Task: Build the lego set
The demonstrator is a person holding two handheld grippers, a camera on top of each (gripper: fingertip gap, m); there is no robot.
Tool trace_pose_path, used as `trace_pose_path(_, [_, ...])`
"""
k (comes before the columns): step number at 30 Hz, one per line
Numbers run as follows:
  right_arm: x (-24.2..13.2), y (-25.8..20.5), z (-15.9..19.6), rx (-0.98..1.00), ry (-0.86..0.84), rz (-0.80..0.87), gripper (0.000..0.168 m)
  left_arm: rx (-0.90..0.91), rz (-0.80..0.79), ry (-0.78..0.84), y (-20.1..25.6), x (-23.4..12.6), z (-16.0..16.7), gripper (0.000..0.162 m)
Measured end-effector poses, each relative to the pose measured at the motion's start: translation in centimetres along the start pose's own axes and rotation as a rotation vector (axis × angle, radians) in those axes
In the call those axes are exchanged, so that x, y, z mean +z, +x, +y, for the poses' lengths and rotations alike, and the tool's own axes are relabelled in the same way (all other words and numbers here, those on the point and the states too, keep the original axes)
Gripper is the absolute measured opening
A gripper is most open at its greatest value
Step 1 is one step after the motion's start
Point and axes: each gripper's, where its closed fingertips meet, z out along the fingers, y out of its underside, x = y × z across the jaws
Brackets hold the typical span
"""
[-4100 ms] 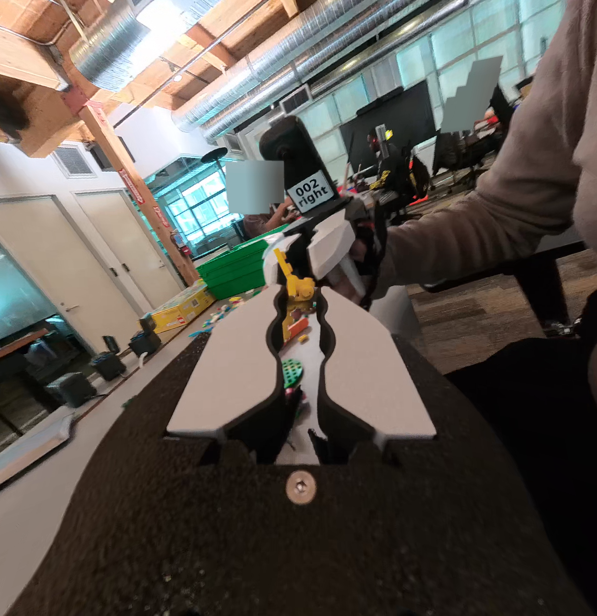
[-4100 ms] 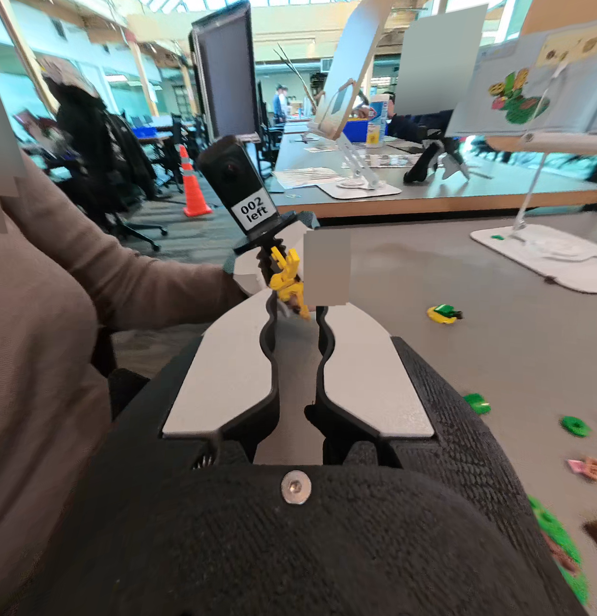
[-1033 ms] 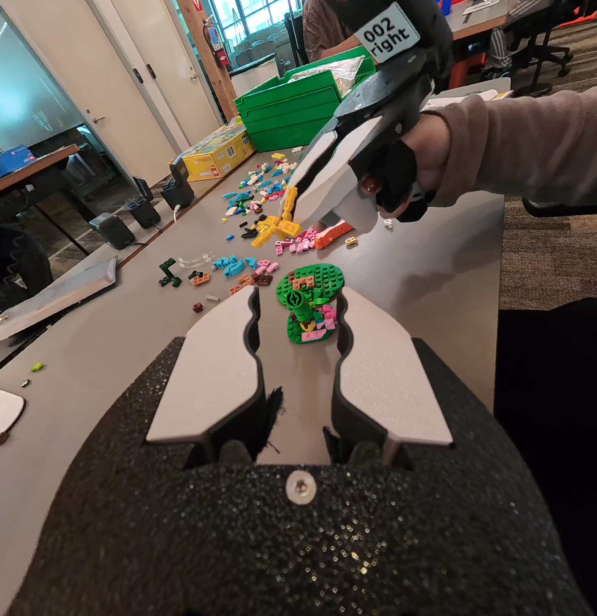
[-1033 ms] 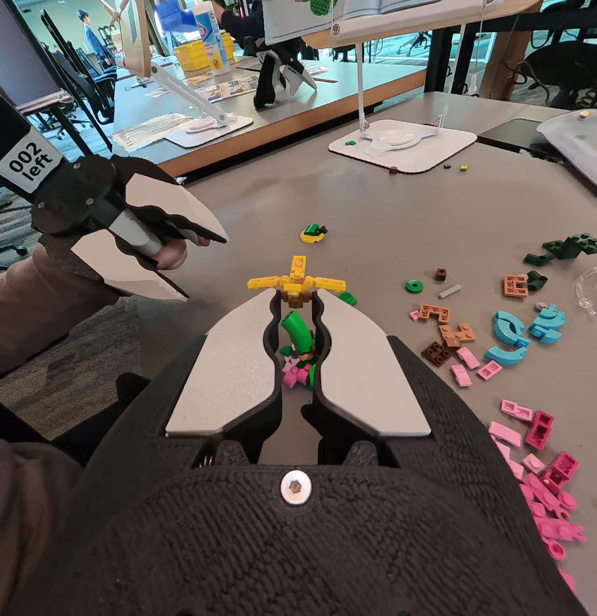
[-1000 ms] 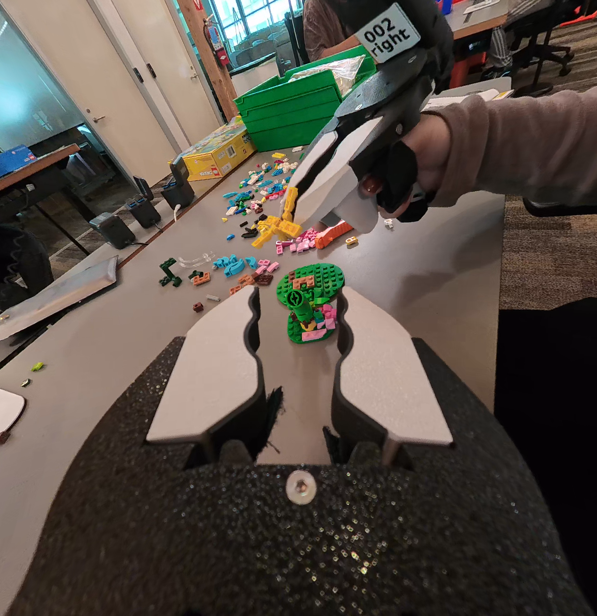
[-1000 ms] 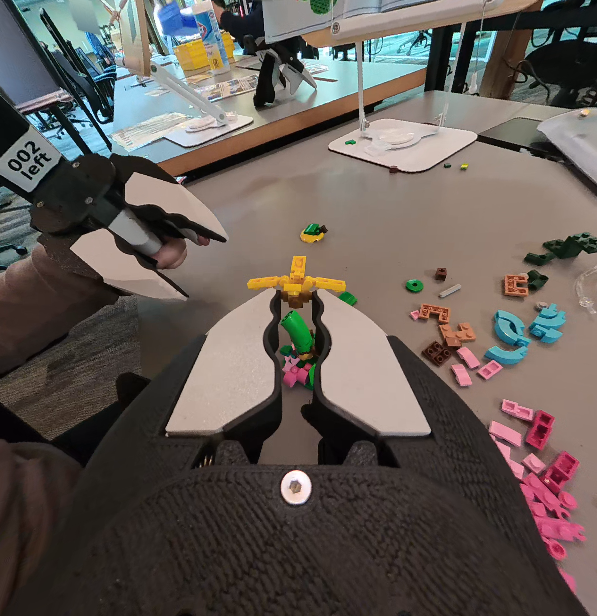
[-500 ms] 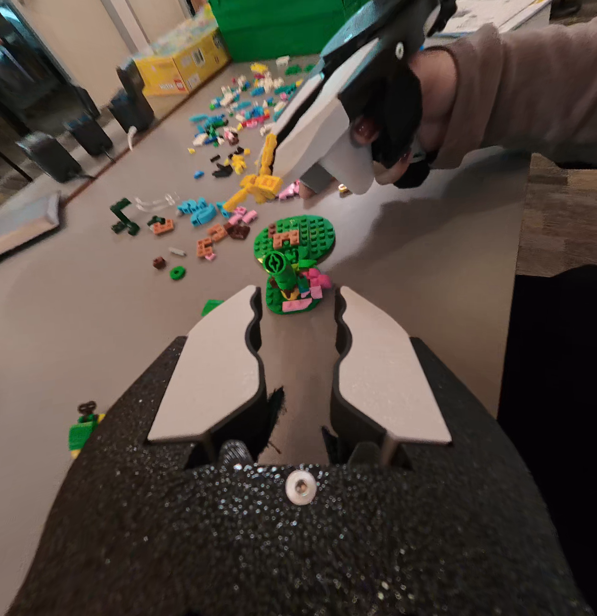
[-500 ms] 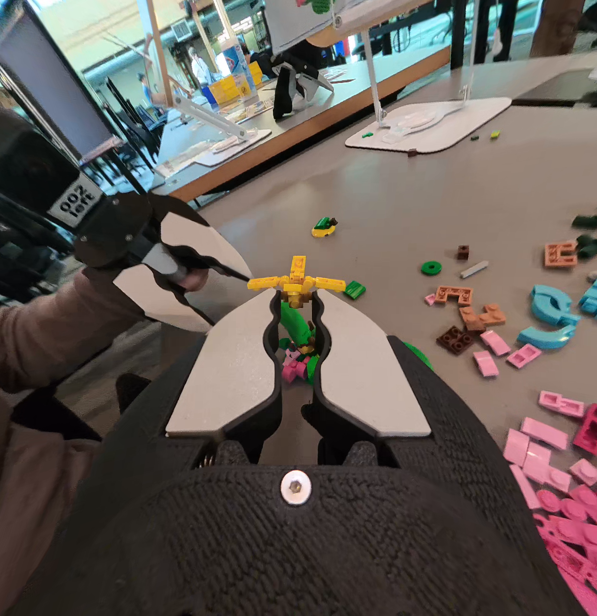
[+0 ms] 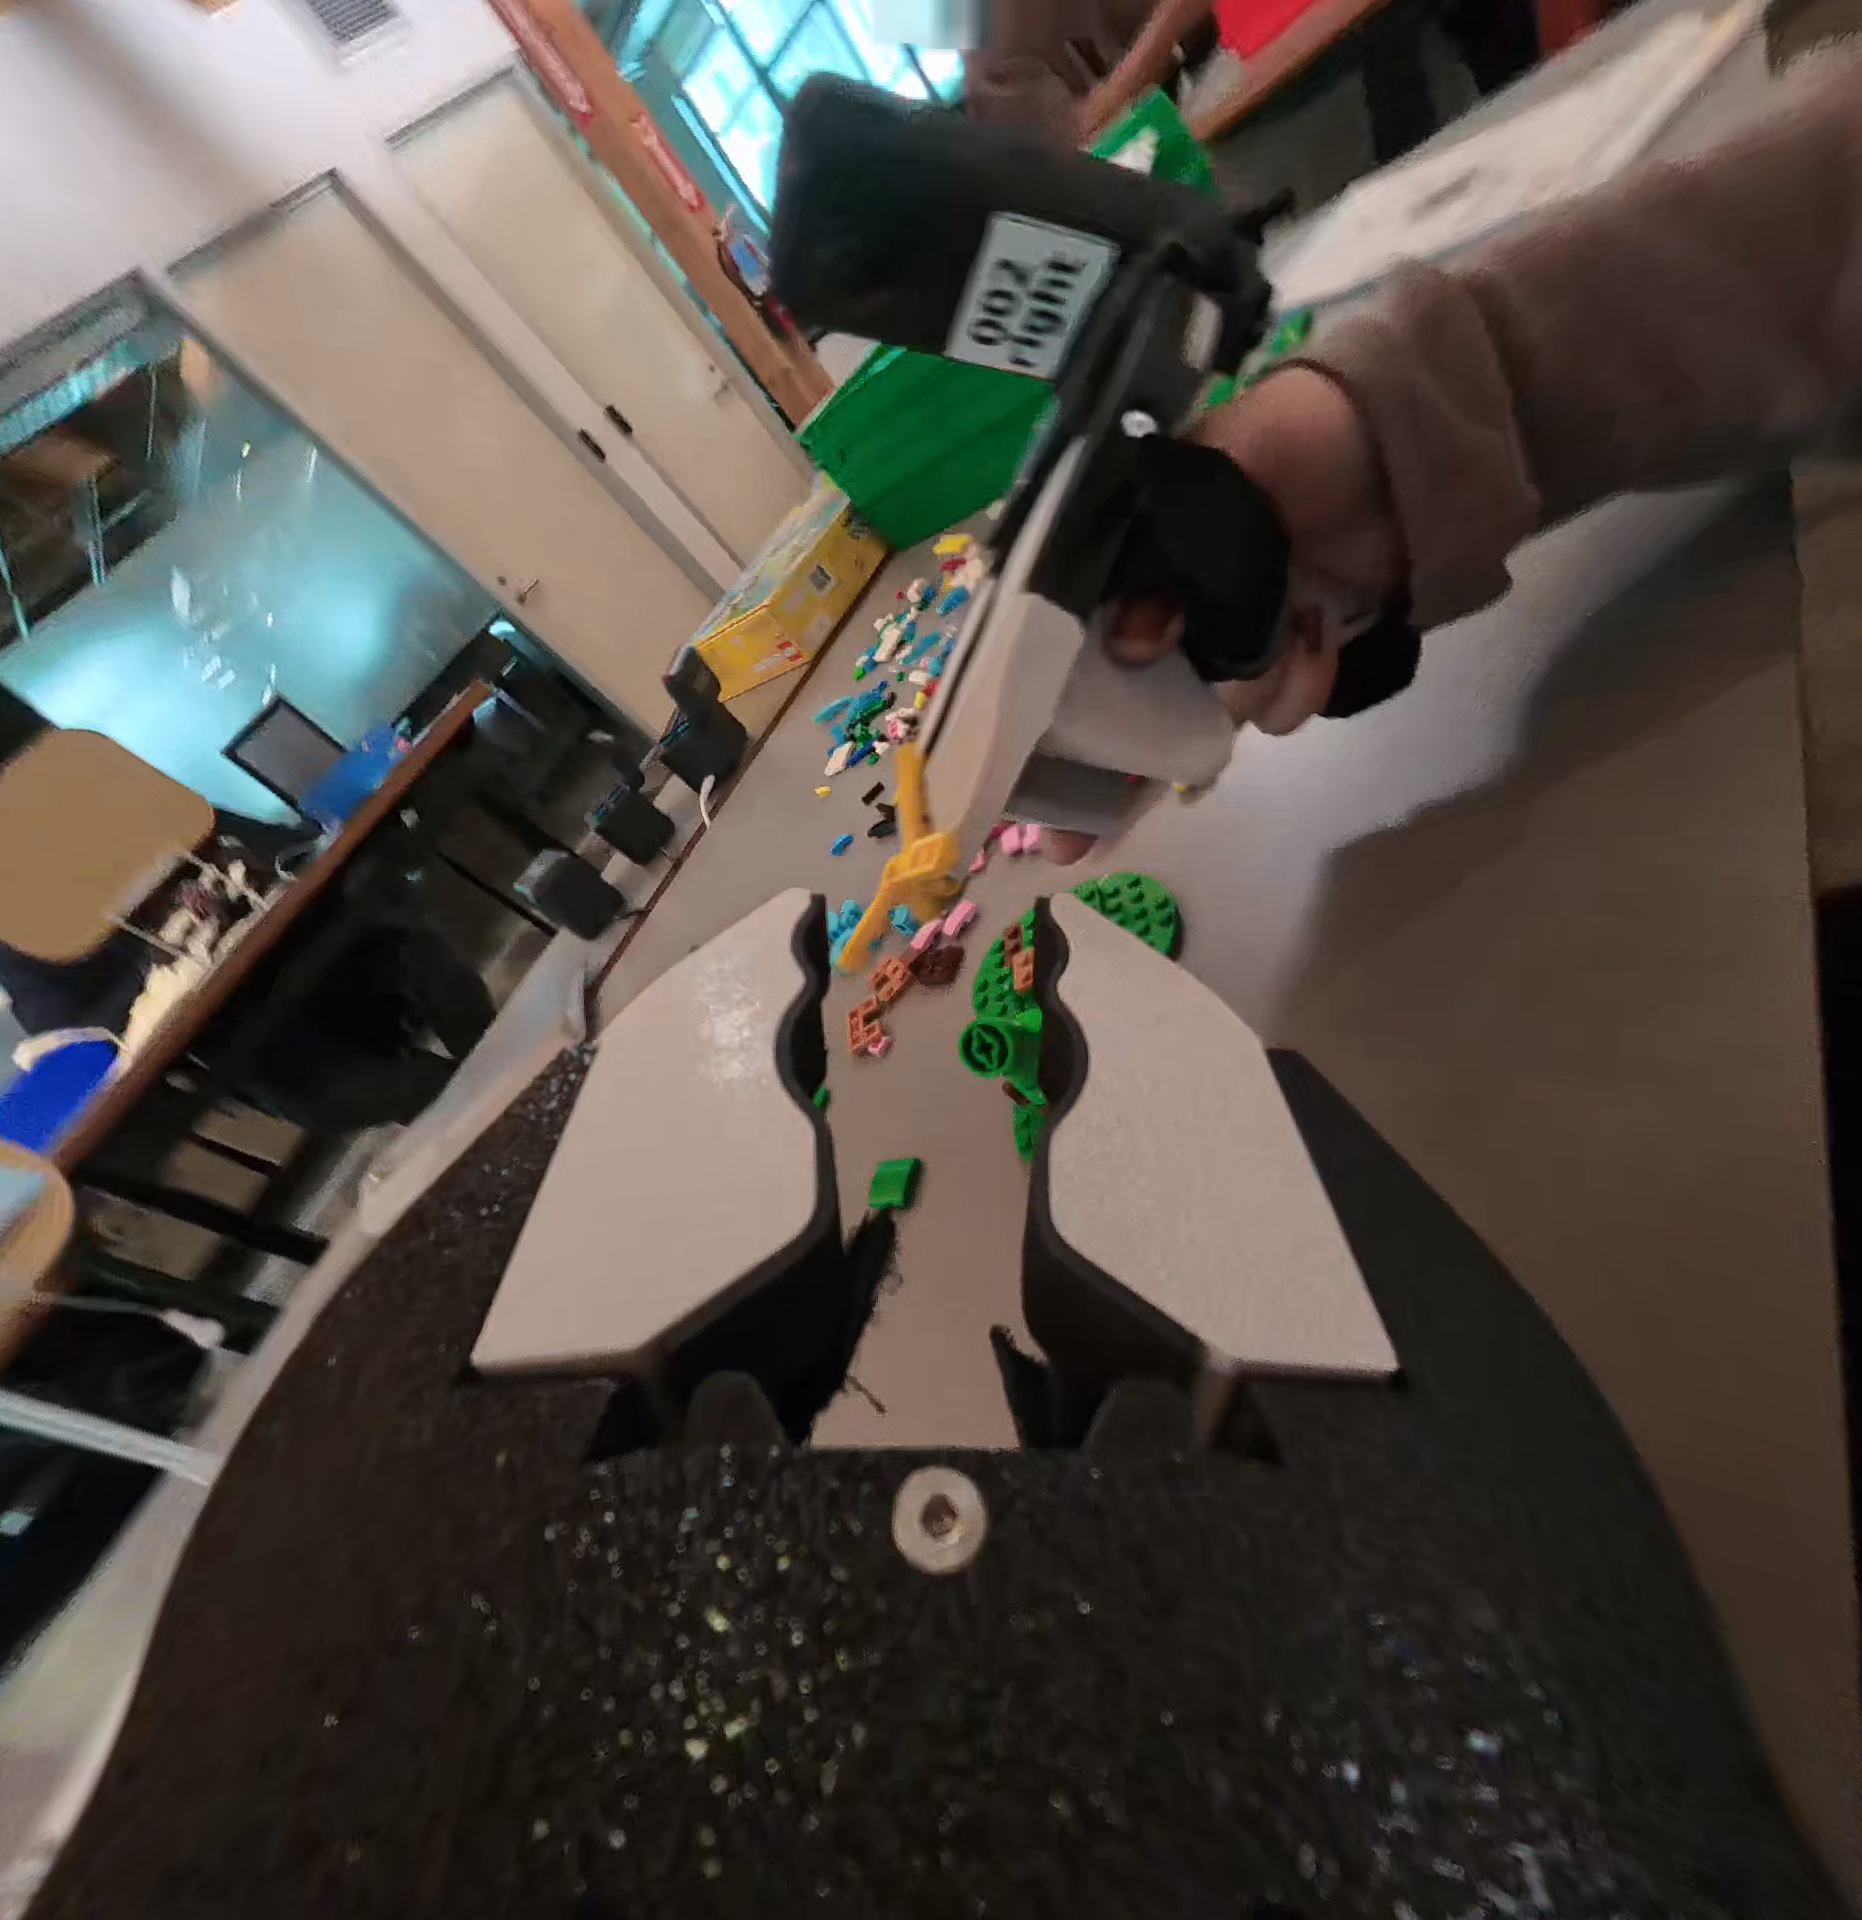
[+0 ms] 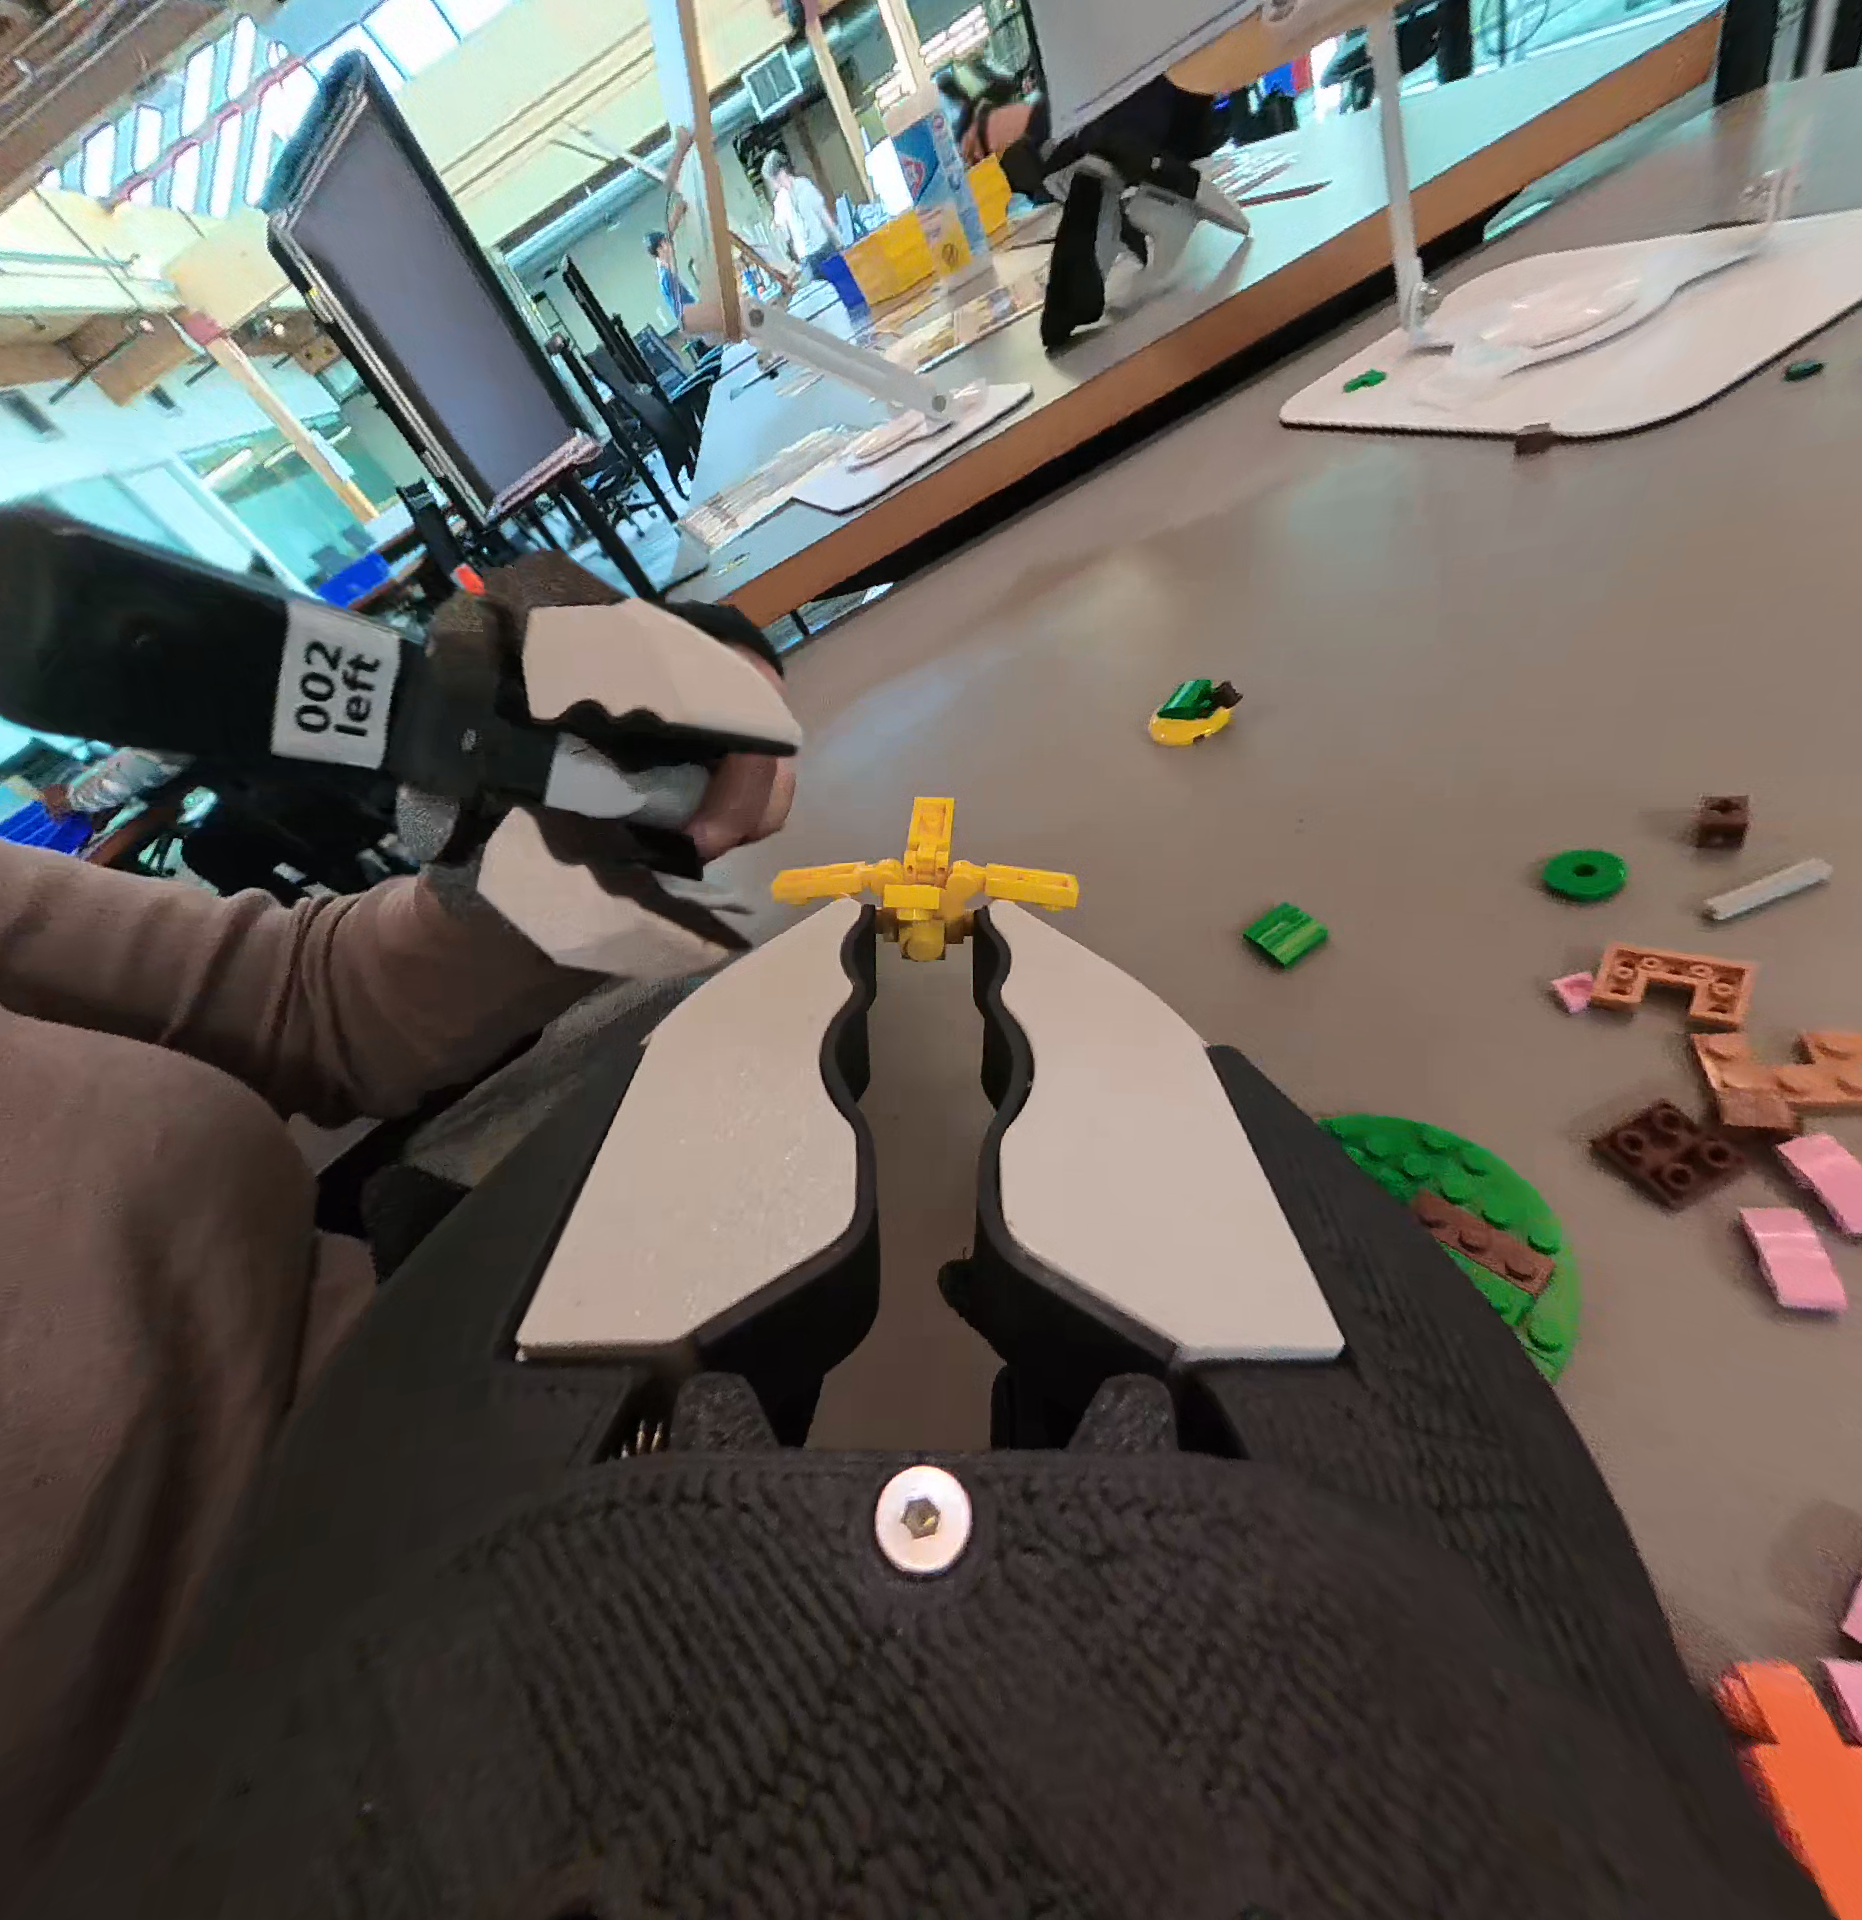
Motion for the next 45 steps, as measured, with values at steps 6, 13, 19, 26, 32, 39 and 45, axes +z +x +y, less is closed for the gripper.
trace_pose_path(6, [0.5, -0.8, 0.1, -0.101, -0.05, 0.03, 0.015, 0.244, -0.052, -0.094, 0.3, 0.9, 0.1, 0.014])
trace_pose_path(13, [0.7, -1.9, 0.3, -0.279, -0.087, 0.036, 0.015, 0.211, 0.013, -0.098, 0.7, 0.2, -0.2, 0.007])
trace_pose_path(19, [0.7, -3.3, 1.2, -0.573, -0.126, 0.016, 0.015, 0.037, 0.222, -0.106, 1.9, -1.1, -0.7, 0.005])
trace_pose_path(26, [1.1, -4.6, 2.3, -0.95, -0.177, 0.048, 0.015, -0.171, 0.45, -0.137, 3.3, -2.1, -0.9, 0.005])
trace_pose_path(32, [1.1, -4.8, 1.9, -1.027, -0.161, 0.095, 0.015, -0.244, 0.384, -0.097, 2.4, -2.4, -1.2, 0.02])
trace_pose_path(39, [0.3, -5.9, 0.8, -0.847, -0.08, -0.002, 0.015, 0.178, 0.143, -0.06, 0.6, -3.4, -1.6, 0.031])
trace_pose_path(45, [-0.2, -6.8, 0.1, -0.749, -0.036, -0.071, 0.015, 0.622, 0.002, -0.139, 0.3, -3.1, -1.7, 0.018])
